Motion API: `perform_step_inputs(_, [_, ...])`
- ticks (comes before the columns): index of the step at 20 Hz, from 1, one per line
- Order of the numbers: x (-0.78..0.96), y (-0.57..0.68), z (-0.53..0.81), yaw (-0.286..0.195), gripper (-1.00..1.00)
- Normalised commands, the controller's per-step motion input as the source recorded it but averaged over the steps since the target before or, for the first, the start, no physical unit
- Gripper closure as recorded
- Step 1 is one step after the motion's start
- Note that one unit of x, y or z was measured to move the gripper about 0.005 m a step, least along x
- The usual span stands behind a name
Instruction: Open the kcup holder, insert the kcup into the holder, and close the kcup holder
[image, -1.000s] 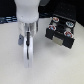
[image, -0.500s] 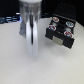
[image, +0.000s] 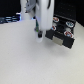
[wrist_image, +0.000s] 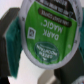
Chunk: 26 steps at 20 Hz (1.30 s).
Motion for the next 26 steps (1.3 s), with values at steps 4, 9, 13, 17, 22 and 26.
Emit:
perform_step_inputs(4, [0.0, 0.61, 0.5, 0.026, 1.0])
perform_step_inputs(9, [0.01, 0.63, 0.46, 0.017, 1.0])
perform_step_inputs(13, [0.03, 0.64, 0.31, 0.019, 1.0])
perform_step_inputs(17, [0.03, 0.65, 0.22, 0.024, 1.0])
perform_step_inputs(22, [0.03, 0.62, 0.07, 0.036, 1.0])
perform_step_inputs(26, [0.0, 0.61, 0.01, 0.042, 1.0])
